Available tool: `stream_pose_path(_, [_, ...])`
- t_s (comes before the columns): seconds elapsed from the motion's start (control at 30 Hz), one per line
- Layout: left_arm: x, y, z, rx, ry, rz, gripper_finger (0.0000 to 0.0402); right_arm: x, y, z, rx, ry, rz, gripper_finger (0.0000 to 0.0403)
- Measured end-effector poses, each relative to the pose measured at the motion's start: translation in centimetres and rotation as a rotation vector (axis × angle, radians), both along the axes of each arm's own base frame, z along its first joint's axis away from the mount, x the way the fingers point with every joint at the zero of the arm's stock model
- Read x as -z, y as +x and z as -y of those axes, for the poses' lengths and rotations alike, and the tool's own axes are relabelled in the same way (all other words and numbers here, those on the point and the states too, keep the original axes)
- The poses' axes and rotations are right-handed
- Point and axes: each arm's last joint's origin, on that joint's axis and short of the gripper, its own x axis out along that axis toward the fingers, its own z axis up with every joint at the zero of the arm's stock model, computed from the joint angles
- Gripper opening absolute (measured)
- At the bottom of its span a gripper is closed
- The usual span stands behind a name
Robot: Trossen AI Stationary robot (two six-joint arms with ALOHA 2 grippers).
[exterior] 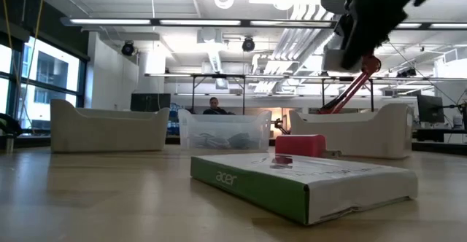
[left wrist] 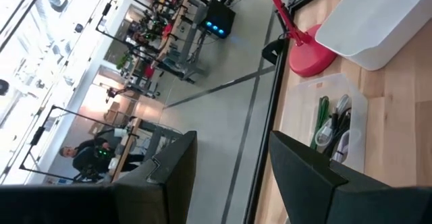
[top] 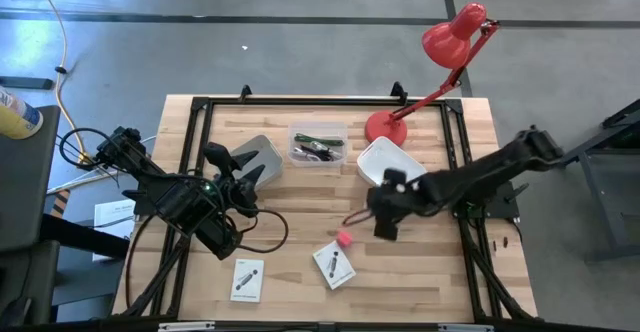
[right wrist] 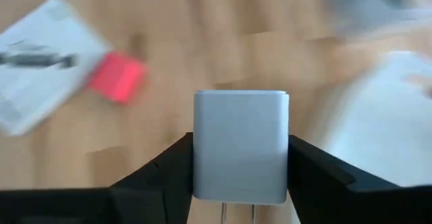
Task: Pick and place items into bin
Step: Put the white charger adapter into the white bin, then put the pink charger adapter into the white bin
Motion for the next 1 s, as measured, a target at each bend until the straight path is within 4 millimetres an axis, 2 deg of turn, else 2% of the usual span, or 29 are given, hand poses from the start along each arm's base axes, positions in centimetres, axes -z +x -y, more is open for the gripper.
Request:
stream_pose_path(0.13, [0.0,0.0,0.0,0.000,0.000,0.000,0.0172,-1.7,-1.6,2.7,0.110,-0.083,0.008,0.0187])
stream_pose_path(0.27, [0.0,0.0,0.0,0.000,0.000,0.000,0.0172,-2.3,-2.6,5.3,0.187,-0.154,-0.043,0.0203])
stream_pose_path(0.4, [0.0,0.0,0.0,0.000,0.000,0.000,0.0172,-2.3,-2.7,7.6,0.223,-0.180,-0.085,0.0207])
stream_pose_path(0.6, [0.0,0.0,0.0,0.000,-0.001,0.000,0.0172,-2.2,-2.4,10.4,0.299,-0.192,-0.089,0.0187])
stream_pose_path(0.8, [0.0,0.0,0.0,0.001,-0.012,-0.005,0.0172,-2.1,-2.5,12.2,0.342,-0.139,-0.091,0.0166])
stream_pose_path(1.0, [0.0,0.0,0.0,-0.003,-0.023,0.008,0.0172,-2.2,-1.9,12.1,0.245,-0.005,-0.036,0.0153])
